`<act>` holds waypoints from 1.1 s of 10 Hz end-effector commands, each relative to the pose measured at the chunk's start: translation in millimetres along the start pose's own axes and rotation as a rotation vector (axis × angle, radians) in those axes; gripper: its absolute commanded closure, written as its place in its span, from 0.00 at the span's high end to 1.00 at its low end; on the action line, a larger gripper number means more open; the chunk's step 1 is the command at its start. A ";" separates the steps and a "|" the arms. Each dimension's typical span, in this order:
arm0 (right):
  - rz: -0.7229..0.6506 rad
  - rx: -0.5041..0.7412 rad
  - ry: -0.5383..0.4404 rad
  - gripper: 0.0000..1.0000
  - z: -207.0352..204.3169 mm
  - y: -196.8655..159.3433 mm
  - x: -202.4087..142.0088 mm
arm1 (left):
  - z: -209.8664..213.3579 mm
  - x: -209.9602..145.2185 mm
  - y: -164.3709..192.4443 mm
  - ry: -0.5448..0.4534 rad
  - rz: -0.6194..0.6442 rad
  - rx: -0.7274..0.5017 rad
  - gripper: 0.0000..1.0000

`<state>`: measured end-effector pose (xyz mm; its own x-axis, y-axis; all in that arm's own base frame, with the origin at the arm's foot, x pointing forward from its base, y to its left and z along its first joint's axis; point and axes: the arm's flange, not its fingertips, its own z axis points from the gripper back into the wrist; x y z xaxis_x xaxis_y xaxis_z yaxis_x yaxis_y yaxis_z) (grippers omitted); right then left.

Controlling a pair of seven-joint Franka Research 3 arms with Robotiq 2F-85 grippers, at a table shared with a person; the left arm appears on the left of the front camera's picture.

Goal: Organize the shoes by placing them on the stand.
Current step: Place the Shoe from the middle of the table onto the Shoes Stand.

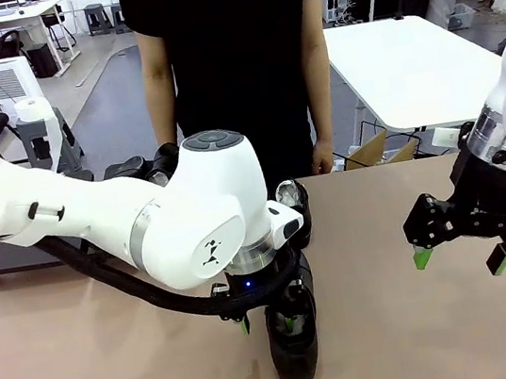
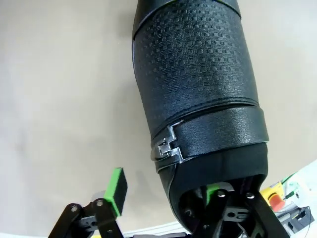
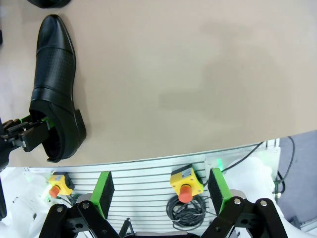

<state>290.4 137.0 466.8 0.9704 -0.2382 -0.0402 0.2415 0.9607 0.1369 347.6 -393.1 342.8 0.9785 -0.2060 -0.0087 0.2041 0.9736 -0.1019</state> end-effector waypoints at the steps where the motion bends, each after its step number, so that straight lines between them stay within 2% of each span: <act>1: 0.015 0.012 0.008 1.00 2.2 -0.5 3.6 | 3.9 1.8 0.0 0.006 0.008 0.001 0.15; 2: 0.015 0.012 0.008 1.00 2.2 -0.5 3.6 | 3.7 2.0 -0.3 0.006 0.004 0.002 0.00; 9: 0.015 0.012 0.008 1.00 2.2 -0.5 3.6 | 11.4 -0.7 -2.6 0.019 -0.035 0.039 0.00; 11: 0.015 0.012 0.008 1.00 2.2 -0.5 3.6 | 44.9 -23.3 8.1 0.074 -0.178 0.032 0.00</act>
<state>290.4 137.0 466.7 0.9704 -0.2382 -0.0405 0.2415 0.9607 0.1367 336.5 -391.6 358.7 0.9488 -0.3109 -0.0558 0.3070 0.9493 -0.0679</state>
